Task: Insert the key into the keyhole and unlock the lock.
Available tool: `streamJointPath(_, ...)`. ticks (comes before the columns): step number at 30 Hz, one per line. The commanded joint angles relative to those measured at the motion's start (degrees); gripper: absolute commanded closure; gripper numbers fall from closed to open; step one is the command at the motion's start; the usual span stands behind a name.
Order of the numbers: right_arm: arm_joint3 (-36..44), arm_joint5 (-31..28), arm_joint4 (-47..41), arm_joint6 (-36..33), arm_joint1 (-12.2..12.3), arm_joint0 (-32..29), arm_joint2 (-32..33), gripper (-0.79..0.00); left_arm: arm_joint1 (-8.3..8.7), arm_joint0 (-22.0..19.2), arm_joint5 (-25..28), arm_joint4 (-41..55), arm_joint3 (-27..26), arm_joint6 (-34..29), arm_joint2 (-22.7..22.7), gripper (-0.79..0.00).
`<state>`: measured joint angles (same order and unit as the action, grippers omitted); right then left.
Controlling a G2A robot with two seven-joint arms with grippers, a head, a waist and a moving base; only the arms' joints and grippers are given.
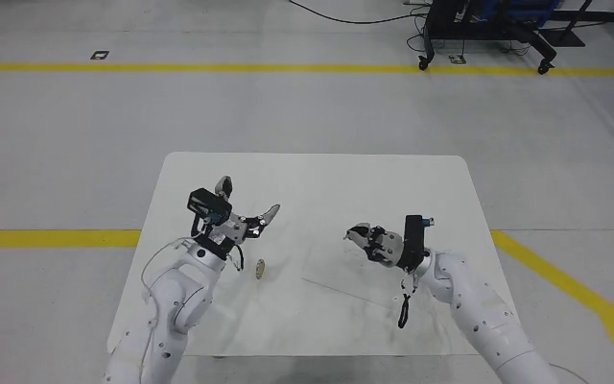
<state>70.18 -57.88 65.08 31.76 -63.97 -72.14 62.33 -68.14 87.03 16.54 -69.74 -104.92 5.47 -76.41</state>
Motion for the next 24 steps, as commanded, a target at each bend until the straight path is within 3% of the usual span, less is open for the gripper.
streamJointPath(1,-0.5,-0.1,-7.0,-2.8,-0.5,1.4,-1.5,0.000,0.01,0.0,3.4,6.1,1.1,1.9,-1.0,-0.785)
streamJointPath(5,-1.6,-0.1,-21.0,-9.6,-1.4,4.7,-4.9,0.000,-0.08,-0.4,8.4,19.0,4.5,2.1,-2.8,-0.785)
streamJointPath(8,-2.4,0.8,-29.2,-17.3,-1.9,7.3,-6.9,0.000,0.07,-1.8,8.3,23.1,5.9,-3.1,-3.9,-0.785)
streamJointPath(17,-2.3,1.1,-29.9,-18.1,-2.0,7.6,-7.0,0.000,-0.07,-1.4,9.3,25.2,6.2,-4.3,-2.6,-0.785)
streamJointPath(20,-1.9,0.2,-32.6,-18.0,-2.1,6.7,-7.2,0.000,-0.28,-1.5,11.0,33.1,6.7,-9.2,-0.6,-0.785)
streamJointPath(24,0.1,-0.1,-40.6,-18.3,-2.5,5.5,-9.7,0.000,-0.33,-3.5,9.5,52.0,7.9,-24.8,1.7,-0.785)
